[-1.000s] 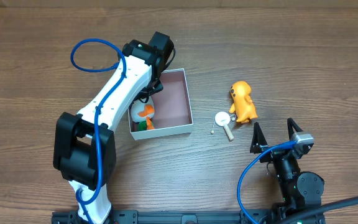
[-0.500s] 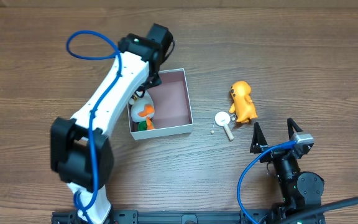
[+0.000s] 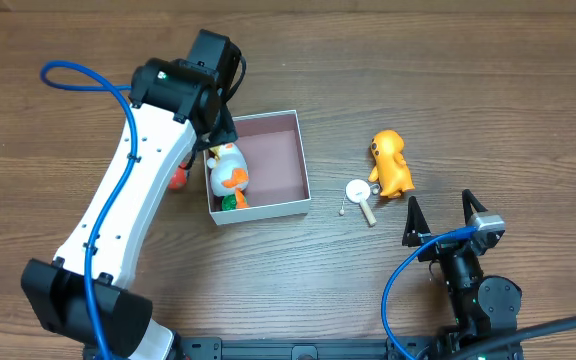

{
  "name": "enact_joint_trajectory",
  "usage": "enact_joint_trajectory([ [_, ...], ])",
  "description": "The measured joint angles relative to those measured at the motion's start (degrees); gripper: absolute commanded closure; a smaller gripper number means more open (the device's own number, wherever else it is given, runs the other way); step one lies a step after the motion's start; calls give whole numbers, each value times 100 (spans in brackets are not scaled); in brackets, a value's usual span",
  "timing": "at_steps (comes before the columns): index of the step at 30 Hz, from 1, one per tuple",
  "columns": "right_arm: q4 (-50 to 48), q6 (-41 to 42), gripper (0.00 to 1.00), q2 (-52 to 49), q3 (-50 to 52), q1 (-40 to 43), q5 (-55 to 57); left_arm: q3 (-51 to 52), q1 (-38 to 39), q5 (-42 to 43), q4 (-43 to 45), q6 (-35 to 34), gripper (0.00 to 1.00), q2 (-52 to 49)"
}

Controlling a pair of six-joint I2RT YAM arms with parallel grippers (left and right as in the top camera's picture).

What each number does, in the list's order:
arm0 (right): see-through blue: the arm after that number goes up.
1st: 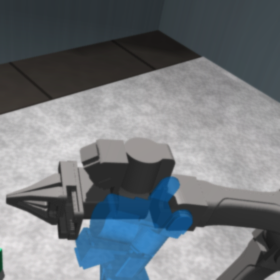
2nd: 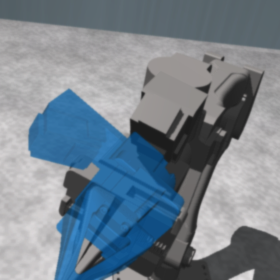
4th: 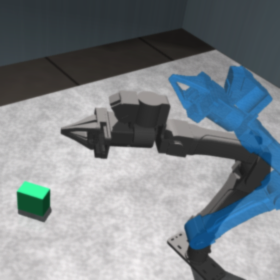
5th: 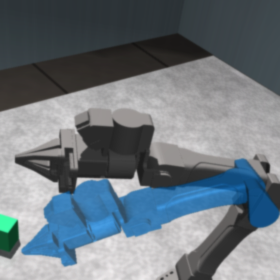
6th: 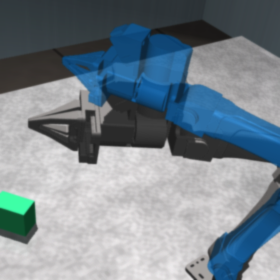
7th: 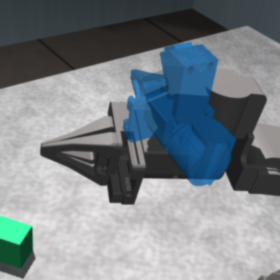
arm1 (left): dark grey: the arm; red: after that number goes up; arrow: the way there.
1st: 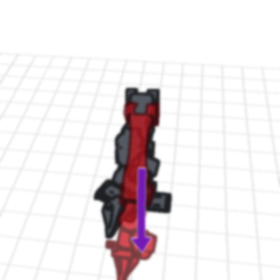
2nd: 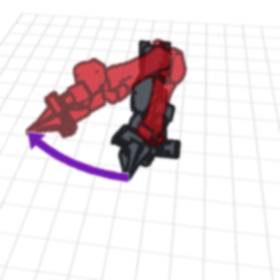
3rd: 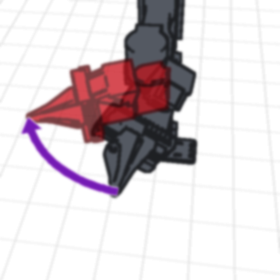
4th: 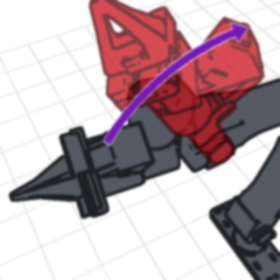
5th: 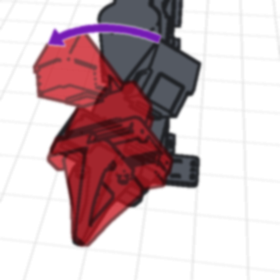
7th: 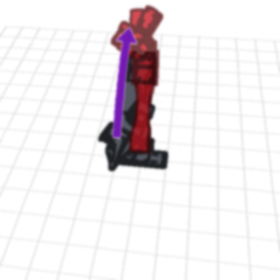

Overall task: Pack container
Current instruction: 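Move the left gripper out of the box toward the red ball toy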

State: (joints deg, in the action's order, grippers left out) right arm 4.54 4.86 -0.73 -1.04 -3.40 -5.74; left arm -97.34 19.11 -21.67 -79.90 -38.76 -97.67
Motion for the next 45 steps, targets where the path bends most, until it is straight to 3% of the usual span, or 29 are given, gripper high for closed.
enact_joint_trajectory([
  [7,-2,0,0,0,0,0,-2,546,-127,308,549,435,0,-15],
  [20,0,-2,0,0,0,0,-4,848,-1370,1659,968,621,2,-15],
  [29,0,0,0,0,0,0,-2,2380,-1808,2284,2190,610,1,-33],
  [35,-2,0,0,0,0,0,-4,2623,-1917,2538,2726,623,3,-39],
  [45,-2,0,0,0,0,0,-2,2623,-1749,2844,3220,1340,0,-39],
])
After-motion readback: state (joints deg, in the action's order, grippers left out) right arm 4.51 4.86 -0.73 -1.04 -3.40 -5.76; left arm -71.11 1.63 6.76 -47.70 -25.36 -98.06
